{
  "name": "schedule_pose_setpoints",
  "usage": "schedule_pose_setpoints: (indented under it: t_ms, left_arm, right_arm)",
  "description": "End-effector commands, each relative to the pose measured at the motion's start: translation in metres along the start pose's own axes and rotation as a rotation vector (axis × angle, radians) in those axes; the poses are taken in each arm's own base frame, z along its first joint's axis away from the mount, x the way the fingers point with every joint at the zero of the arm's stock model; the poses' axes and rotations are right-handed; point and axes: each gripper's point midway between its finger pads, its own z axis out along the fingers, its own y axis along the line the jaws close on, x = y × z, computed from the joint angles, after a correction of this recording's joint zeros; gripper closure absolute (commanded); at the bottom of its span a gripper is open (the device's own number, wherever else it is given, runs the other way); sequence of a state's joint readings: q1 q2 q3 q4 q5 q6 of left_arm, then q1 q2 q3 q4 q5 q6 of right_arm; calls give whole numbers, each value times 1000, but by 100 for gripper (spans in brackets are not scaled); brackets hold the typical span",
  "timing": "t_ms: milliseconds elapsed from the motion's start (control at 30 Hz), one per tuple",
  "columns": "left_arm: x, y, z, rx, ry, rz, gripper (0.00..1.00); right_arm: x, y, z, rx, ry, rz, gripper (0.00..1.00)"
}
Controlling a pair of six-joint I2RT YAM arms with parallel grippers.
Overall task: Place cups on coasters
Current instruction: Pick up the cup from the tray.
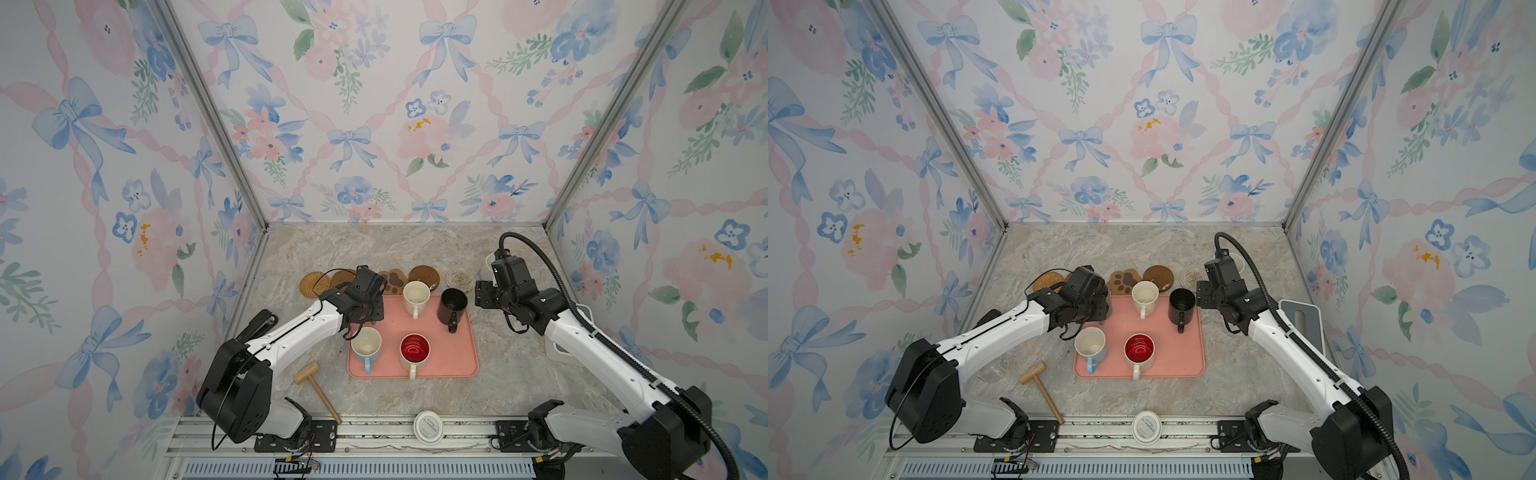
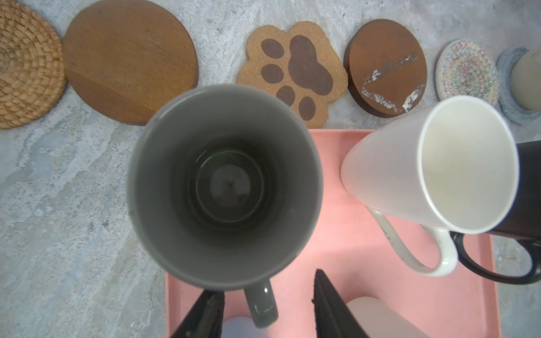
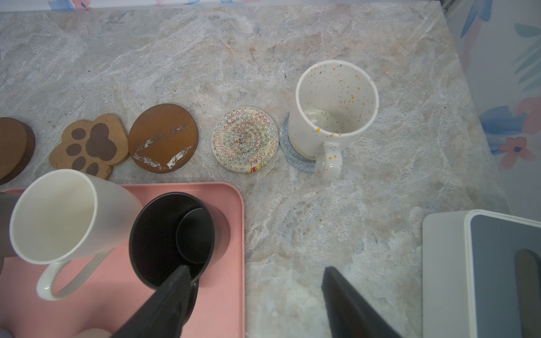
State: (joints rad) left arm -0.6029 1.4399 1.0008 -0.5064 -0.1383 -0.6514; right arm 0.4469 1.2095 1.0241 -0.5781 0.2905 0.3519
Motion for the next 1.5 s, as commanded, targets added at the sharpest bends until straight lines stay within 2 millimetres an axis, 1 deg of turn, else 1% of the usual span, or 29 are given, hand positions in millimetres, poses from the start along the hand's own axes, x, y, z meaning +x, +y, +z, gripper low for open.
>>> schedule_pose_setpoints:
  t_ms: [0, 333, 500, 667, 833, 1000, 1167, 1233, 1467]
  left_arm:
    - [-3, -1, 4, -26, 12, 0, 55]
    - [-4, 2, 22, -75, 34, 0, 61]
    - [-2, 7, 27, -92, 49, -1, 63]
    - [-1, 14, 27, -115, 49, -5, 65]
    - [-1, 22, 26, -129, 45, -14, 69]
    - [0, 29, 26, -142, 46, -21, 70]
    - [0, 31, 28, -150, 49, -18, 71]
    - [-1, 30, 29, -151, 51, -14, 73]
    - [-2, 31, 34, -165, 55, -5, 74]
  right_arm:
    - [0, -4, -4, -4, -9, 11, 26]
    - [5, -15, -4, 1, -2, 29, 25]
    - [8, -15, -4, -9, 5, 34, 25]
    - [10, -16, -4, -11, 7, 41, 25]
    - [12, -15, -3, -15, 15, 40, 25]
    - [13, -14, -2, -20, 18, 43, 25]
    - [13, -14, -2, -20, 19, 44, 25]
    - [14, -13, -2, -24, 22, 45, 25]
    - [16, -13, -1, -27, 28, 44, 25]
